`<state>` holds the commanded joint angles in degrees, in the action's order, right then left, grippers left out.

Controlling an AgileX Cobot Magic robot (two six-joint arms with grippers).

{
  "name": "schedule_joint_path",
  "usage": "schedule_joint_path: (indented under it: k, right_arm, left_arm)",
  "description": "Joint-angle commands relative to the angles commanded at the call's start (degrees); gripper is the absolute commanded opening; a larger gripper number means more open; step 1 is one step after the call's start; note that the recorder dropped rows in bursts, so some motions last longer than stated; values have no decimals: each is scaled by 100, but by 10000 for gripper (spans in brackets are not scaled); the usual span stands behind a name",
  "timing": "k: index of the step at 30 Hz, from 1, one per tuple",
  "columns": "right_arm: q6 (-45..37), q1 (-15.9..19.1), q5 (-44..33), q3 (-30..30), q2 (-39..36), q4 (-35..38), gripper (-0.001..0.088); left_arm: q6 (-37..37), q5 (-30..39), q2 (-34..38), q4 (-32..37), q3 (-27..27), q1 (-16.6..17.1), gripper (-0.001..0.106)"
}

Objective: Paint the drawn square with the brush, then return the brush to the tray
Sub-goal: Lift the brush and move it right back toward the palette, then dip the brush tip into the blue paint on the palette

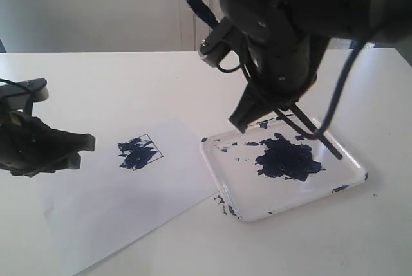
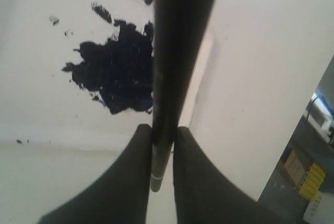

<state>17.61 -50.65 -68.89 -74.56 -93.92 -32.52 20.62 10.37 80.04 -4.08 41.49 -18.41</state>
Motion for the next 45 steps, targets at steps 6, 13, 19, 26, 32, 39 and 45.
schedule_joint_path:
  k: [6,13,19,26,32,39,45]
  right_arm:
    - [638,0,533,1250,142,39,0]
    - [1462,45,1062,2210,142,-299,0]
    - [1788,45,1390,2693,142,-285,0]
    - [2203,45,1894,3111,130,-299,0]
    - [2647,45,1931,3138,-102,-598,5]
    - [2863,45,1972,3138,-272,-963,392]
    - [2518,45,1215,3138,-272,-886,395]
  left_arm:
    - [16,-229,-802,-2,-432,0,479]
    - [16,-387,-1759,-2,-1022,0,479]
    - [35,-383,-2256,-14,-1216,0,479]
    - [35,-310,-2354,-104,-1282,0,479]
    - [35,-308,-2354,-143,-1282,0,479]
    - [35,-287,-2354,-141,-1282,0,479]
    - [14,-276,-2354,-141,-1282,0,479]
